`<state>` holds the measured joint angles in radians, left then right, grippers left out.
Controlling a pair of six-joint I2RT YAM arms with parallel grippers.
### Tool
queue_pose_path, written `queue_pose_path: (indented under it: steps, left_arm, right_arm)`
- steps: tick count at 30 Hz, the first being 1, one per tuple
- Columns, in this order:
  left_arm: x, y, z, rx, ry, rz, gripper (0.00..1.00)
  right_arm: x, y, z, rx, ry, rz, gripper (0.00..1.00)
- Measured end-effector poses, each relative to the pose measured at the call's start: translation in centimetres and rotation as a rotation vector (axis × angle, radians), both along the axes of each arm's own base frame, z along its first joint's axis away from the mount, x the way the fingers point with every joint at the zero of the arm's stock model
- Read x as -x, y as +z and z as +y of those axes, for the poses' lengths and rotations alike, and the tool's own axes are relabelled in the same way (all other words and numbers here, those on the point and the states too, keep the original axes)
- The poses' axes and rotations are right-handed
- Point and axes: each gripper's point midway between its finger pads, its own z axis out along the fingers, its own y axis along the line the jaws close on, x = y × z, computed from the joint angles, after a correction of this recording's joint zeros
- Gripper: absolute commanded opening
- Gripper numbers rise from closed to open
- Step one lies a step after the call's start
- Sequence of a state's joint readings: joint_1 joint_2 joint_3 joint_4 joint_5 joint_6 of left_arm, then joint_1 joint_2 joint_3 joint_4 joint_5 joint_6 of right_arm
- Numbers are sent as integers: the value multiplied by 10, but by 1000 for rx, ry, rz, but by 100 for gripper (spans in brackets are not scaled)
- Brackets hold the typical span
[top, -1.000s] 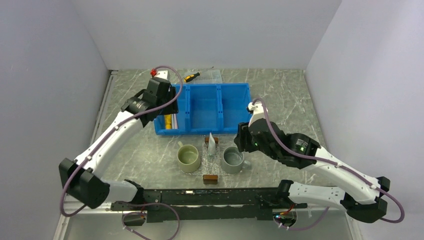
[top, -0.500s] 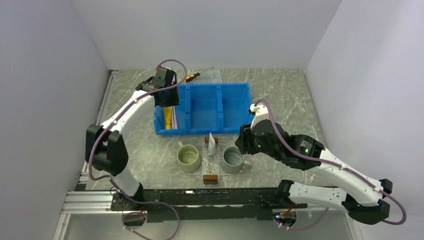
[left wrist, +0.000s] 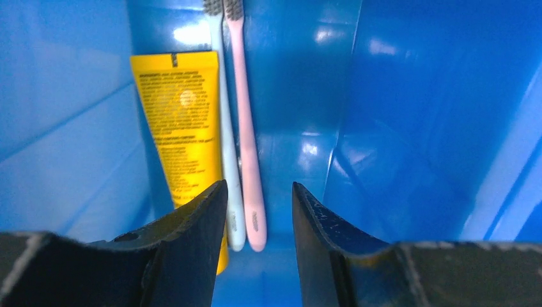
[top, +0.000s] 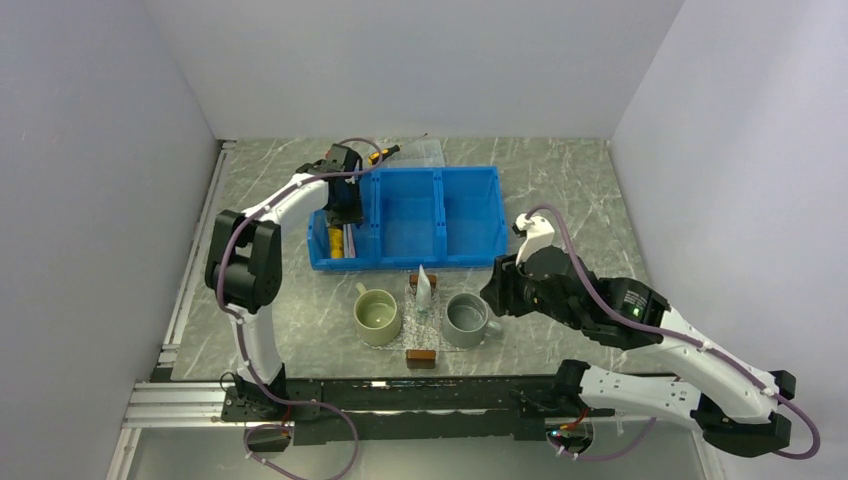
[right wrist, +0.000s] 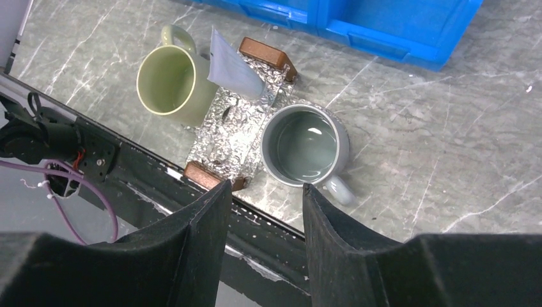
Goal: Prepare toiletry sets of a toothbrush and toothpaste on the tray
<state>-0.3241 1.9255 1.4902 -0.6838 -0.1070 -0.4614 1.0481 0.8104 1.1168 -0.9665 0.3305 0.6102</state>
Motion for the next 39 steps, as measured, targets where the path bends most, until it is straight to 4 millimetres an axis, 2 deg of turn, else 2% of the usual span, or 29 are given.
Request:
queue_pose_path:
  steps: [9,31,39]
  left_arm:
    - [-13,-18,-8,10,0,30,42]
    - [-21,-42,-1,-8,19,73,40]
    - [-20,-44,0,-11,17,80,25]
  right_arm:
    - [6,-4,-9,3,-7,12,47]
    - [7,-10,-11,9,-13,25,47]
    - [7,-12,-11,11,-15,28,47]
